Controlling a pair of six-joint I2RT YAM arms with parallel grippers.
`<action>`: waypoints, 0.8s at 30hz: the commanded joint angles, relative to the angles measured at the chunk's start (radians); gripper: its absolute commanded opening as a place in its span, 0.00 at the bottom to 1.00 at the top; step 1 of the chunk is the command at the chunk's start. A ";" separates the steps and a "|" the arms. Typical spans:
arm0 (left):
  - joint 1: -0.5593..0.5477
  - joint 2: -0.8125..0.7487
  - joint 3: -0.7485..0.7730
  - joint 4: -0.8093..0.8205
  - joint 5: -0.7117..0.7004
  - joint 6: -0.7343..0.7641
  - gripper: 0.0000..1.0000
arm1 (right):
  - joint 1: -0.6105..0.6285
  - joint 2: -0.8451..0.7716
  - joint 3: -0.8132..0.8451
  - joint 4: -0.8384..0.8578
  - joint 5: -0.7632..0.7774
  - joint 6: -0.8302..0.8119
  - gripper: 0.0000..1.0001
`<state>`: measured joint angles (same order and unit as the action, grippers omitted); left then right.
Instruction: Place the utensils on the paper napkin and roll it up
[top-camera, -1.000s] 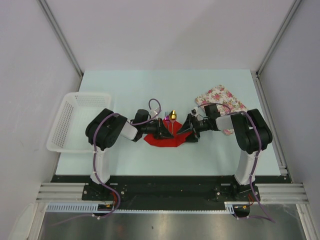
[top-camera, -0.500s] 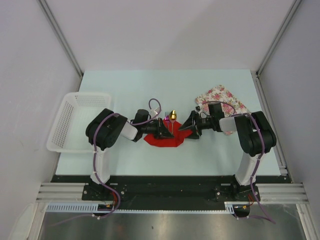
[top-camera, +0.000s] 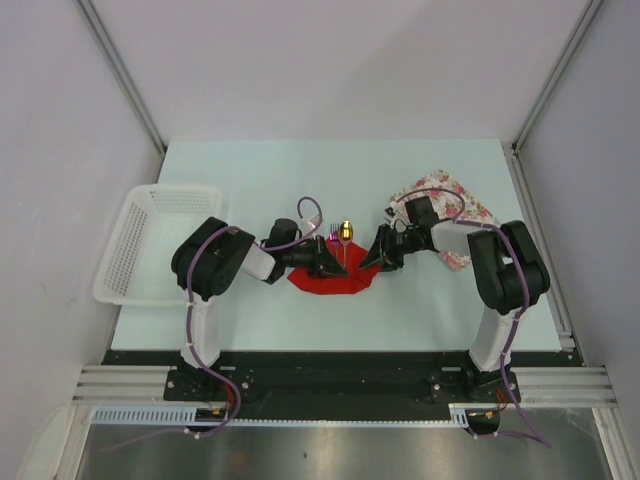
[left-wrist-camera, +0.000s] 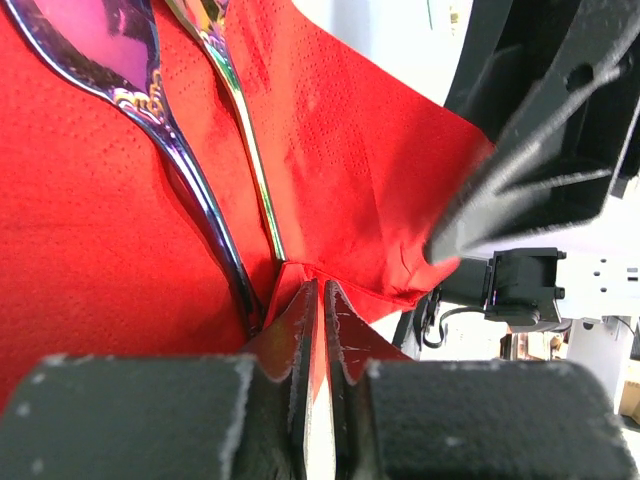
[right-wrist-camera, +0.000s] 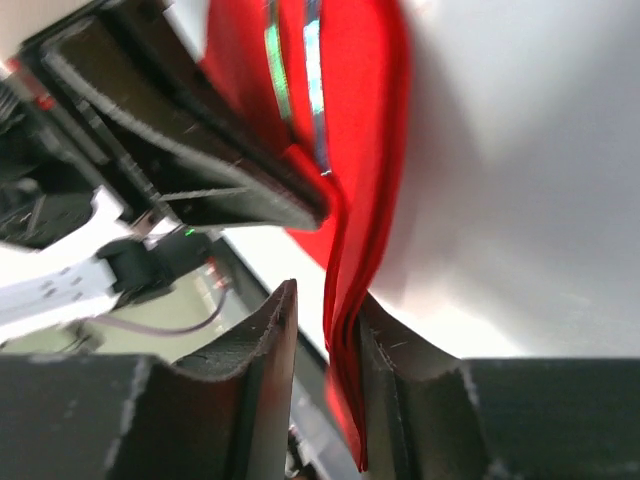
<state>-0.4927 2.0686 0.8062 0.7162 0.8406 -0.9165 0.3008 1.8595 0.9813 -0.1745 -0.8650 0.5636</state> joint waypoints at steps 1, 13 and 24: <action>-0.004 -0.001 -0.006 0.034 0.000 0.008 0.09 | 0.004 -0.029 0.051 -0.126 0.199 -0.099 0.31; -0.006 -0.001 0.001 0.006 -0.012 0.019 0.06 | 0.086 -0.075 0.105 -0.203 0.238 -0.151 0.10; -0.004 -0.005 0.004 0.000 -0.014 0.022 0.04 | 0.146 -0.019 0.160 -0.157 0.184 -0.084 0.06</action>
<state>-0.4927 2.0686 0.8059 0.7067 0.8360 -0.9161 0.4316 1.8271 1.0901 -0.3584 -0.6441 0.4458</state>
